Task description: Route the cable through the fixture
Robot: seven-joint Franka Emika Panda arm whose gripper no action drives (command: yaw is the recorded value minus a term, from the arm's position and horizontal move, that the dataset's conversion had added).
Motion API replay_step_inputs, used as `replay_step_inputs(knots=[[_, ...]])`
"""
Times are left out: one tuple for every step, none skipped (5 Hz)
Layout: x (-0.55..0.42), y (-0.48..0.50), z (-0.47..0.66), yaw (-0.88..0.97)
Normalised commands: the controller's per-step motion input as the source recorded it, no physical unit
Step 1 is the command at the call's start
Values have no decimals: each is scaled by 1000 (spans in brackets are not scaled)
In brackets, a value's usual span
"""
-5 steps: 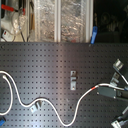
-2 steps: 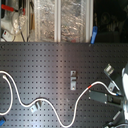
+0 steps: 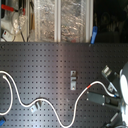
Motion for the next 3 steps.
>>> replay_step_inputs(knots=[[-150,426,-49,0],[1,57,0,0],[-47,322,141,140]])
